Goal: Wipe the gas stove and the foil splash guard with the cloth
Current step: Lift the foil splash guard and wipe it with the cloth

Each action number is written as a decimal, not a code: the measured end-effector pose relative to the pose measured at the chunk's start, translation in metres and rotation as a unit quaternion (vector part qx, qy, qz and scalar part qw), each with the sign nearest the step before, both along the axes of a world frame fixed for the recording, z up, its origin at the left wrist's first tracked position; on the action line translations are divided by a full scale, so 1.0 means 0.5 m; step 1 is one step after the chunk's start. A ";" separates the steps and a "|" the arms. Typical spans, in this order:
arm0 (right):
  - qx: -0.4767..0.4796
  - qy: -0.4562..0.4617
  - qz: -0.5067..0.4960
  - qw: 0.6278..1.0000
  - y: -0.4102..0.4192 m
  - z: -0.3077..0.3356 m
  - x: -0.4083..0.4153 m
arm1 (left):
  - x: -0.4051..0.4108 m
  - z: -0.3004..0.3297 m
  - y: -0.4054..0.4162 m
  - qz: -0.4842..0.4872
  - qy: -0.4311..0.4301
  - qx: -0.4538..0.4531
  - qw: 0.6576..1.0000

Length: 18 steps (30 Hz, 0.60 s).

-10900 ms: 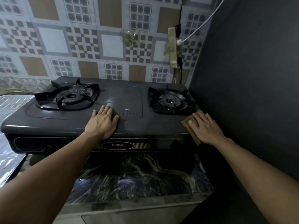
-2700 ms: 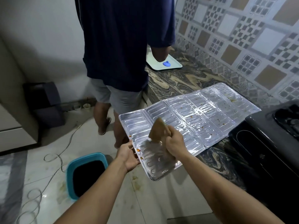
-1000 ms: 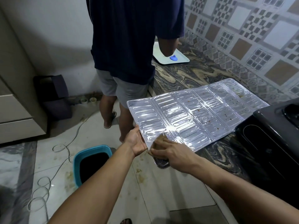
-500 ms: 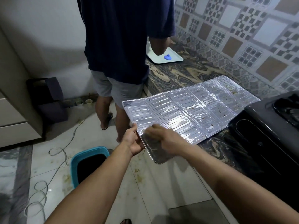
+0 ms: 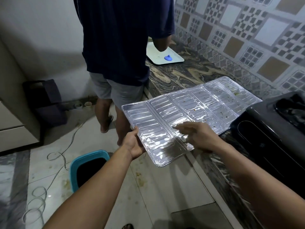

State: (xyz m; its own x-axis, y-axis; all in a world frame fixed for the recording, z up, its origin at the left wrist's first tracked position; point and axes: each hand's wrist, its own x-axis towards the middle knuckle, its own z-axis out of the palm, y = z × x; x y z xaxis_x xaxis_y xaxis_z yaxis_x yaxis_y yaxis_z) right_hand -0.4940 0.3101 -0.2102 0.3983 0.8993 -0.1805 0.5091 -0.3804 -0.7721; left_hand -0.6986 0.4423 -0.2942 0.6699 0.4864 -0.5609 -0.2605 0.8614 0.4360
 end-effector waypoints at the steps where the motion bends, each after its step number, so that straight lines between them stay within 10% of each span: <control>1: 0.003 -0.087 -0.021 0.996 0.013 -0.011 0.022 | 0.000 0.003 -0.001 0.000 0.003 0.001 1.000; 3: -0.051 -0.242 -0.017 0.969 0.030 -0.047 0.037 | 0.003 0.000 0.001 0.007 0.005 -0.007 1.000; 9: -0.094 -0.293 0.093 0.947 -0.007 -0.176 -0.096 | 0.010 -0.010 -0.004 0.003 -0.003 -0.020 1.000; 18: 0.053 0.038 0.016 0.998 0.003 -0.049 -0.198 | 0.003 -0.041 0.012 0.023 -0.020 -0.005 1.000</control>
